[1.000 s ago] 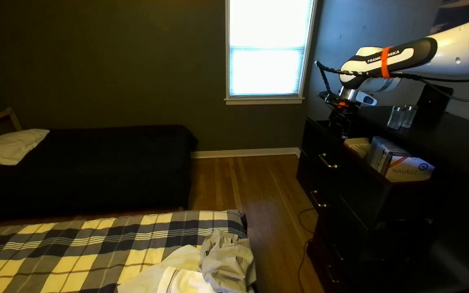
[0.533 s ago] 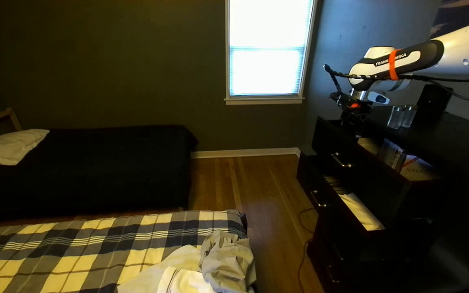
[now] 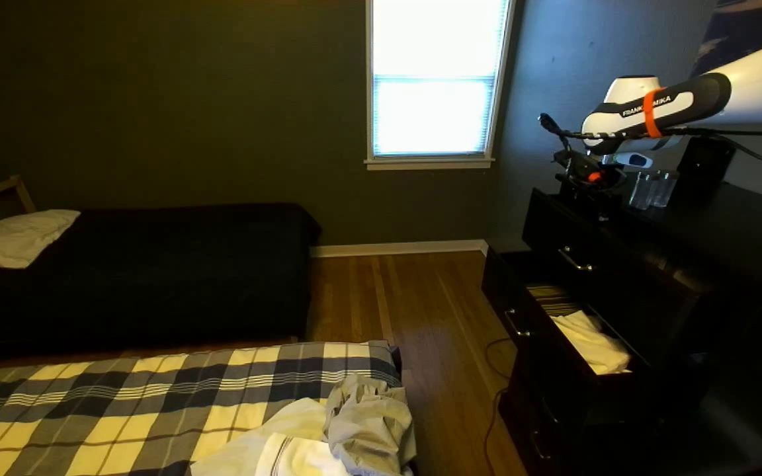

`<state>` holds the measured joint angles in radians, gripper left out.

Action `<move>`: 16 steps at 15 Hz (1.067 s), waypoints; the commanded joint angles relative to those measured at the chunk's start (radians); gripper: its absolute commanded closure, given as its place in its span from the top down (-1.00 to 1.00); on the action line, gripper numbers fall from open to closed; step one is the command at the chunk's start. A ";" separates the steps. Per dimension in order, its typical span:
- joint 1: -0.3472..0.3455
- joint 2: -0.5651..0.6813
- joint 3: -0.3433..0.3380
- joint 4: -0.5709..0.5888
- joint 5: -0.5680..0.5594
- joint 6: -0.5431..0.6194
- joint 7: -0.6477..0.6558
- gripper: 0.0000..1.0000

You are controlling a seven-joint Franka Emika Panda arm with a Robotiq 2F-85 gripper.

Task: Remove the glass container from the top drawer, put it on the table and close the top drawer

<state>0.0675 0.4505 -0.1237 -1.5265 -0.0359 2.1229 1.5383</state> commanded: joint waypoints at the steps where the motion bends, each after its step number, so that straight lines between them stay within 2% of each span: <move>1: -0.008 -0.023 -0.021 -0.051 -0.058 0.049 -0.005 1.00; 9: -0.021 -0.021 -0.049 -0.060 -0.123 0.070 -0.002 1.00; 16: 0.013 -0.094 -0.045 -0.082 -0.198 0.047 -0.008 1.00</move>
<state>0.0593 0.4283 -0.1756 -1.5508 -0.1934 2.1724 1.5310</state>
